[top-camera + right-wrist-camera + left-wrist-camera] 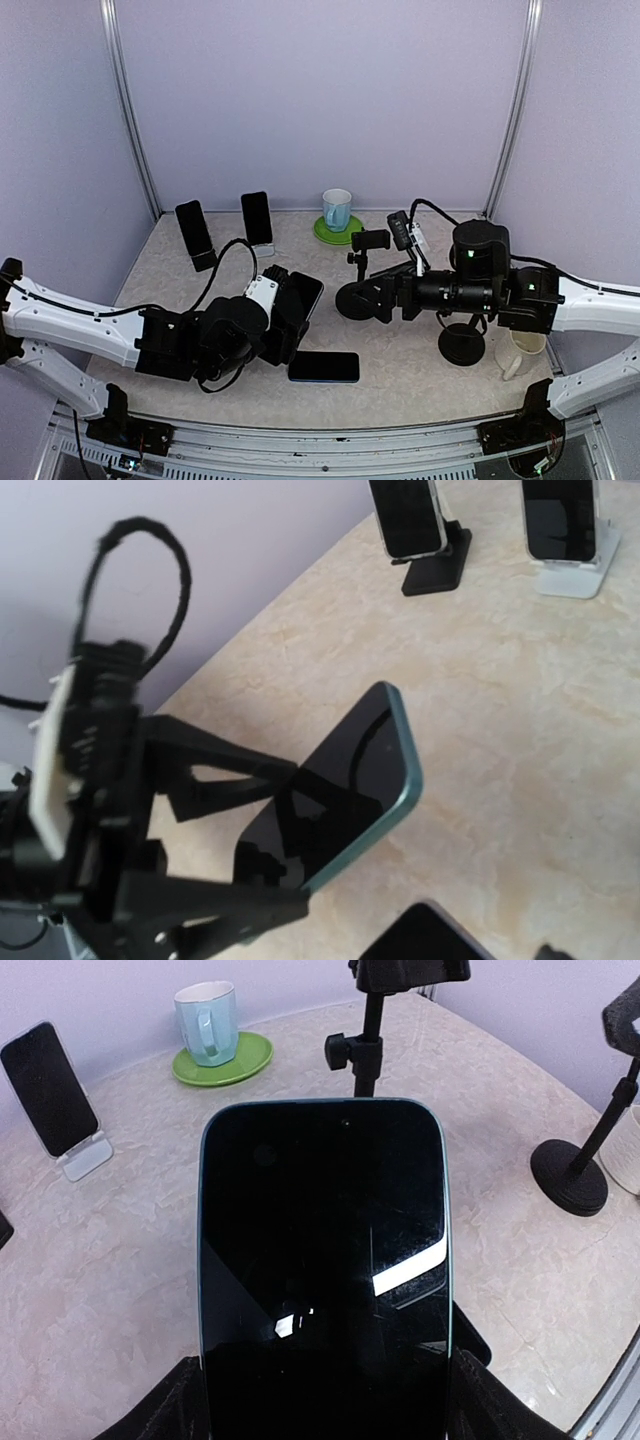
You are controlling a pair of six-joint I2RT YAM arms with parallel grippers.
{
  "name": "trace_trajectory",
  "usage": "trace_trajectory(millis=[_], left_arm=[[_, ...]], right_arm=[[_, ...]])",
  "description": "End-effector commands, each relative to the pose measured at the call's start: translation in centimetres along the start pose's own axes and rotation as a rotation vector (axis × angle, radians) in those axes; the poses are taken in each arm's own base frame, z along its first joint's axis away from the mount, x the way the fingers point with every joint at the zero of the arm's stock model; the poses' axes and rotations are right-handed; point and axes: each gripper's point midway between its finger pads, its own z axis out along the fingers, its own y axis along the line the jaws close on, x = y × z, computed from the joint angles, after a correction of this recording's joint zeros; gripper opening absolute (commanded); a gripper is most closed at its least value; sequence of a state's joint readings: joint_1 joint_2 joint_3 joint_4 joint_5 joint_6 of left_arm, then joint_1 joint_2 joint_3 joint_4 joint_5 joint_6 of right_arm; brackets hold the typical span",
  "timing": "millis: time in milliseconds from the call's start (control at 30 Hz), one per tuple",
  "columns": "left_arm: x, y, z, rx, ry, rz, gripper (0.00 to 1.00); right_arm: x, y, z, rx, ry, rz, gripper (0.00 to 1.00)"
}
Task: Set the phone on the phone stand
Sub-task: Pass from the left arm to the right
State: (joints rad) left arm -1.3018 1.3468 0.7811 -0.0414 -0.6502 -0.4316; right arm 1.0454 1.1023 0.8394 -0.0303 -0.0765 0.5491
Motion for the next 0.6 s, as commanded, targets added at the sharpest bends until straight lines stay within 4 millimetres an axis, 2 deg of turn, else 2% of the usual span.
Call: trace_trajectory(millis=[0,233,567], left_arm=[[-5.3,-1.3,-2.2,0.023,-0.168,-0.064,0.44],[-6.1,-2.8,-3.4,0.043,-0.203,-0.059,0.44],[-7.0,-5.3,-4.5,0.06,-0.24,-0.034,0.44]], right_arm=[[-1.6,1.5,0.1,-0.047,-0.042,0.02,0.92],[-2.0,1.8,0.3,-0.066,-0.068,0.061,0.93],[-1.7,2.8,1.8,-0.131,-0.052,0.116,0.93]])
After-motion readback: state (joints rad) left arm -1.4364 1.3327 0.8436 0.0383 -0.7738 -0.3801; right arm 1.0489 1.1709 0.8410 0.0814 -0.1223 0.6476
